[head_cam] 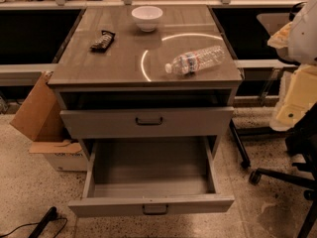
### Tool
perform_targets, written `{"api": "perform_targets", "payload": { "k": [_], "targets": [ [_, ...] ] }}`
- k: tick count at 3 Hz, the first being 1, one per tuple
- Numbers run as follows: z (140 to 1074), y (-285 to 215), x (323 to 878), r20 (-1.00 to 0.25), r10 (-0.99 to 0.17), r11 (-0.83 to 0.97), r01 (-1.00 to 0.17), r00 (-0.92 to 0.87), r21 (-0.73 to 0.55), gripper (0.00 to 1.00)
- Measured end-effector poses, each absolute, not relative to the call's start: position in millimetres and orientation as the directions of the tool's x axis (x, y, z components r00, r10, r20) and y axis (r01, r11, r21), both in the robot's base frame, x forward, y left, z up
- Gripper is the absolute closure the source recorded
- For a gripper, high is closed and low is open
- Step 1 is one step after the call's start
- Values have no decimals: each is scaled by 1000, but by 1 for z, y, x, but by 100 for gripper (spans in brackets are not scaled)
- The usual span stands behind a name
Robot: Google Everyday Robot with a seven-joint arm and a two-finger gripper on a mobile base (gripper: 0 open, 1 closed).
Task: Place water bottle into middle drawer
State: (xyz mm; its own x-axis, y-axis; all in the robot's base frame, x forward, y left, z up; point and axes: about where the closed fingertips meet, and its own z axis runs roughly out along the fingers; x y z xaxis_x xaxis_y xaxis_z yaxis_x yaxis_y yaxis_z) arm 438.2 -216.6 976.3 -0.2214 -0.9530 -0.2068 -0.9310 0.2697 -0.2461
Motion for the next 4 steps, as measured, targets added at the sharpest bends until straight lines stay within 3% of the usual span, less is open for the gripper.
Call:
{"api": "perform_targets", "payload": {
  "k": [1,4],
  "targets": [
    [977,-216,440,-207,-954,266,-930,-217,-254,0],
    [928,-163,560,-344,-937,66,-945,51,-321,0]
  ]
}}
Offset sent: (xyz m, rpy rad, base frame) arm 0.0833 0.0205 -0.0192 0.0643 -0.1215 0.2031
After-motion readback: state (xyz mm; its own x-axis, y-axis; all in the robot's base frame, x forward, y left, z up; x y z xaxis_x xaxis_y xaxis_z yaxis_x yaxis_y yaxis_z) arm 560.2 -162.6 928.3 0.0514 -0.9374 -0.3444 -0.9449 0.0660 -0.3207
